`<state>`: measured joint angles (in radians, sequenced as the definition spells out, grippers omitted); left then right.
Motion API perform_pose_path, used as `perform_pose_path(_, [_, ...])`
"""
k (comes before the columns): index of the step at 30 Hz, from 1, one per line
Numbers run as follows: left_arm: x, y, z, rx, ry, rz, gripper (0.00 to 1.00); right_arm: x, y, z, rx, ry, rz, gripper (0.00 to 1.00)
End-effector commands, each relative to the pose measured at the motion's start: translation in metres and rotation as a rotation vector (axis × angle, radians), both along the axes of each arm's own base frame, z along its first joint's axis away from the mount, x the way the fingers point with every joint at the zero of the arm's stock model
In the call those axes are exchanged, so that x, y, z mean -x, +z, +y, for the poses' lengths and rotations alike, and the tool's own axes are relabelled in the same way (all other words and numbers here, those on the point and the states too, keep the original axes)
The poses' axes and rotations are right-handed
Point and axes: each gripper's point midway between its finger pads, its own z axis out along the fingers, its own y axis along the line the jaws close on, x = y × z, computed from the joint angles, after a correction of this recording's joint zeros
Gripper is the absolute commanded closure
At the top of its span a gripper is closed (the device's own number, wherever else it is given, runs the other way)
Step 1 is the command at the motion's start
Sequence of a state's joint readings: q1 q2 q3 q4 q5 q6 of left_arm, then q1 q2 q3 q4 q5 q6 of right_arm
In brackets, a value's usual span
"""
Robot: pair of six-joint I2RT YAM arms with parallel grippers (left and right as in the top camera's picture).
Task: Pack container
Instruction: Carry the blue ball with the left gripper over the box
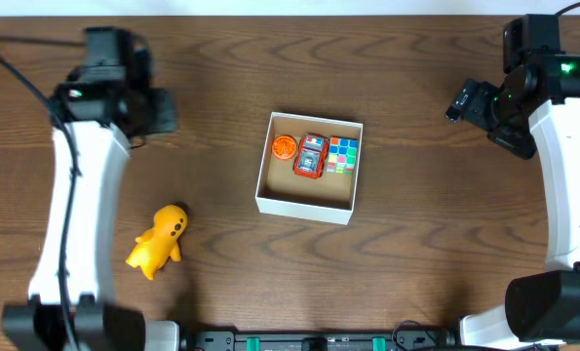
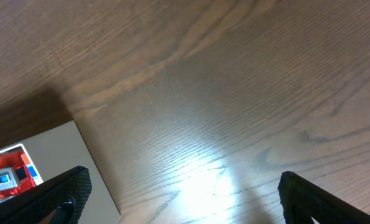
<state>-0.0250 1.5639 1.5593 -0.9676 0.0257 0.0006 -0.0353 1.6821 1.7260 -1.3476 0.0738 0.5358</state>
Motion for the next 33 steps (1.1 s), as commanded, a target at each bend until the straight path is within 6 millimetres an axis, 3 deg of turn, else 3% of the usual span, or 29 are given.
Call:
perform_pose_path(1, [0.009, 0.018, -0.065, 0.011, -0.174, -0.050, 0.85, 0.000, 0.000, 0.001, 0.002, 0.020, 0.001, 0.01])
perform_pose_path(3, [0.018, 0.021, -0.108, 0.011, -0.299, -0.064, 0.86, 0.000, 0.000, 0.002, 0.002, 0.021, 0.002, 0.01])
perform_pose_path(7, [0.036, 0.016, -0.177, -0.013, -0.534, -0.076, 0.87, 0.000, 0.000, 0.002, 0.001, 0.022, 0.002, 0.01])
perform_pose_path(12, [0.054, -0.008, -0.236, -0.019, -0.682, -0.041, 0.90, 0.000, 0.000, 0.002, 0.001, 0.022, 0.002, 0.01])
perform_pose_path(18, [0.072, -0.058, -0.277, -0.015, -0.789, 0.092, 0.91, 0.000, 0.000, 0.002, 0.001, 0.022, 0.002, 0.01])
perform_pose_path(21, [0.079, -0.079, -0.288, -0.030, -0.818, 0.144, 0.91, 0.000, -0.001, 0.002, 0.001, 0.022, 0.003, 0.01])
perform_pose_path(33, [0.083, -0.121, -0.291, -0.067, -0.825, 0.247, 0.91, 0.000, -0.001, 0.002, 0.001, 0.021, 0.005, 0.01])
